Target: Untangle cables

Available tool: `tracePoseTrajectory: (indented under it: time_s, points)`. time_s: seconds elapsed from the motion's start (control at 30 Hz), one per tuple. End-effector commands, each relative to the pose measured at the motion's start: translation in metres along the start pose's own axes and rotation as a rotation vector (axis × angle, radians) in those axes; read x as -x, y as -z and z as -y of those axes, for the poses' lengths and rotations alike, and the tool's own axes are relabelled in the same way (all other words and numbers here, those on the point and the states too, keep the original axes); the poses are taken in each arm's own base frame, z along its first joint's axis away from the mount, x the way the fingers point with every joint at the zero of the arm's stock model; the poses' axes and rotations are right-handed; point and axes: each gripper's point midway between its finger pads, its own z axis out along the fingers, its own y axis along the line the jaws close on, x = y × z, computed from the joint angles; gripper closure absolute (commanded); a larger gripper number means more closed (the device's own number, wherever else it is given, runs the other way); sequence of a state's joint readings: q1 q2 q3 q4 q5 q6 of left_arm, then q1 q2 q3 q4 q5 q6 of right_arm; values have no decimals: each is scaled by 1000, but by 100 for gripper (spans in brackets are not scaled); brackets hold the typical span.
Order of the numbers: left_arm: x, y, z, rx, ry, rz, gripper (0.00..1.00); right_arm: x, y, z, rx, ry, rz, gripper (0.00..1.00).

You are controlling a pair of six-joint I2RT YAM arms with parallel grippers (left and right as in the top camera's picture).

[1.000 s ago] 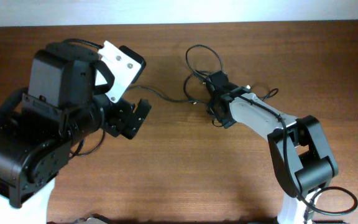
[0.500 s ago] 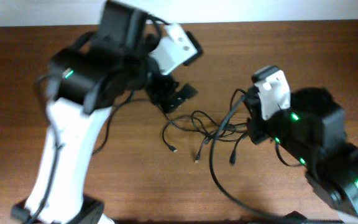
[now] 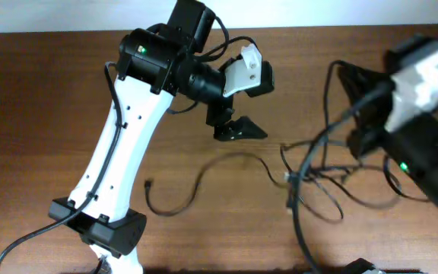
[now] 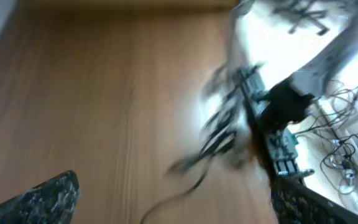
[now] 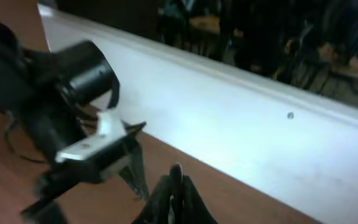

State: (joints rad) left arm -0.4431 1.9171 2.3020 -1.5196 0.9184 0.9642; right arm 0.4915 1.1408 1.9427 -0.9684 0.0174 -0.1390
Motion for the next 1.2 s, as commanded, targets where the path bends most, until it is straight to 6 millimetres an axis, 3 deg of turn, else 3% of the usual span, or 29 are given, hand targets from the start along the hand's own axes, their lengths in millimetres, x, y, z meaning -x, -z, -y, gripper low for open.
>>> tracePoseTrajectory:
  time_s: [0.0,0.03,0.13,0.23,0.33,0.43,0.57,0.7,0.8,1.03,1.17]
  points:
    - [52,3,45,-184,-279,298,1,6,7,15,-86,4,21,96]
    - [52,-2,49,-199,-273,285,1,6,8,19,-109,4,18,96]
    - [33,-42,64,-237,-286,104,1,6,9,24,-134,3,17,96]
    - [14,-67,59,-243,-283,-7,1,3,11,23,-133,1,6,96]
    - [14,-61,45,-200,-266,4,1,5,17,24,-134,0,17,96]
    - [23,-56,15,-98,-140,28,1,5,17,24,-134,0,17,96]
    - [6,-74,-17,35,-82,-95,1,4,17,23,-134,1,13,96]
    - [26,-69,-12,26,-115,-24,1,3,17,23,-134,11,9,96]
    - [64,-43,9,47,-205,61,1,3,17,24,-137,12,8,96]
    - [60,-43,-4,110,-216,23,1,-3,12,20,-114,10,-17,96]
    - [35,-66,-5,38,-132,-42,1,-5,12,20,-113,11,-24,96]
